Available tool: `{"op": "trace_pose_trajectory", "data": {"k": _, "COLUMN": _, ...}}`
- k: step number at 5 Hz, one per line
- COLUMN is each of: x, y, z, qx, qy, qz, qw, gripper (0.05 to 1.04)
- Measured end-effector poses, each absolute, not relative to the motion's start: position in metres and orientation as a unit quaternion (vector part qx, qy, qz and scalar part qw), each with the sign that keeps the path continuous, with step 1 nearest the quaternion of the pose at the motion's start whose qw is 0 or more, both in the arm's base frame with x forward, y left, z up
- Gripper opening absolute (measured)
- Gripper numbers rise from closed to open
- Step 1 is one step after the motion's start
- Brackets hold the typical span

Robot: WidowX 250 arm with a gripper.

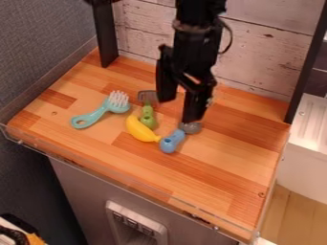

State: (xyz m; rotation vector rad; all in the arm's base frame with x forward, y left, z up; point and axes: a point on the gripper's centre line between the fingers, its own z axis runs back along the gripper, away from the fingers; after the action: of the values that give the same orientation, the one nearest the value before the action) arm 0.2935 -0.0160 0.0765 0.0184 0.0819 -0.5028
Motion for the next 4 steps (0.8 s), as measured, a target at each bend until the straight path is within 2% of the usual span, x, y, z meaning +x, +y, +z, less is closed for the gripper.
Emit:
{"op": "trace_pose_trajectory", "data": {"k": 2, "x": 0.292, "y": -0.019, "z": 0.027, "qx": 0.012, "qy": 0.043, "qz": -0.352, "qw": 0.935, "gripper": 0.997}}
{"op": "trace_pose_trajectory", "data": {"k": 4, "x": 0.292, "y": -0.026, "z": 0.01, "qx": 0.013, "qy": 0.033, "qz": -0.367, "qw": 0.93, "gripper": 0.995}}
